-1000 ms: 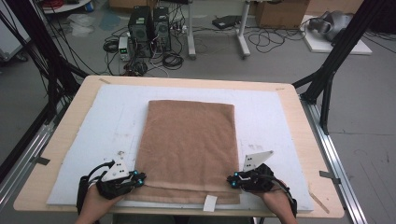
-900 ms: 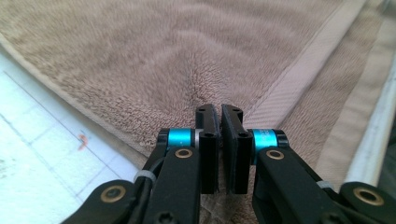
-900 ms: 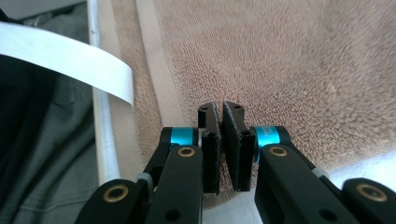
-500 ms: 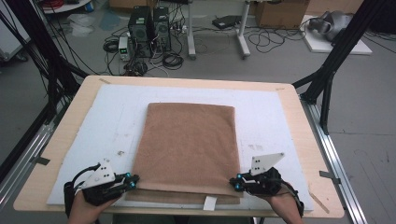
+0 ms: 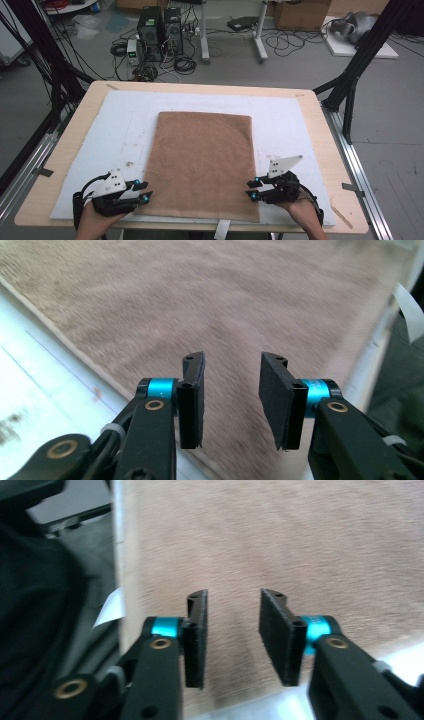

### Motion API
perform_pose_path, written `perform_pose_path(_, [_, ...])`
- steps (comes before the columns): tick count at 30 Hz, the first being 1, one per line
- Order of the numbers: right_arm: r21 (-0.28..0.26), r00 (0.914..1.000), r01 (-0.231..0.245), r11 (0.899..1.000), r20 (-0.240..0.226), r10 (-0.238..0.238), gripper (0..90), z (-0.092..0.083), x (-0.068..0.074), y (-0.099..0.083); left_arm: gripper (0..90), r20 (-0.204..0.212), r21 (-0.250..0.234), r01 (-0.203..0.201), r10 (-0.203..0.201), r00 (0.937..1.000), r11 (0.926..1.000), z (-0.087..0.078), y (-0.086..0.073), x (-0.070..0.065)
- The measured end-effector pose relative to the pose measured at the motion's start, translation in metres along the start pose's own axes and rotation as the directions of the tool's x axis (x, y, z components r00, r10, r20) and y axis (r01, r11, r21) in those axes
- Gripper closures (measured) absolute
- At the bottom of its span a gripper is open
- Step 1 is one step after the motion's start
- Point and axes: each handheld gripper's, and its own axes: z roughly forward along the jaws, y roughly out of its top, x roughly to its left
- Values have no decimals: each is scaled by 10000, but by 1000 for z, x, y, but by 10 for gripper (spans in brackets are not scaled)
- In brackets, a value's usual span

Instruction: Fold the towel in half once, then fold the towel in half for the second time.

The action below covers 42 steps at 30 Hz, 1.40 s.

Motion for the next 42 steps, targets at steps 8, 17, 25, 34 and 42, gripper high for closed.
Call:
perform_pose_path(8, [-359,9959,-598,9976,658,621,431,8,-28,14,513,-209,-230,302,-307,9993,9993,17,19,22])
perform_pose_path(17, [-661,9882,-732,9951,1301,813,324,10,-50,39,415,-413,-398,589,-605,9973,9975,24,37,39])
perform_pose_path(25, [-798,9861,-418,9959,1570,540,300,7,-53,61,382,-448,-420,507,-526,9976,9978,26,45,43])
perform_pose_path(34, [-604,9851,-406,9974,1646,500,291,10,-55,63,376,-499,-390,584,-603,9969,9975,28,48,48])
perform_pose_path(42, [-577,9824,-446,9973,1788,543,291,10,-62,62,376,-657,-319,703,-723,9952,9970,32,52,60])
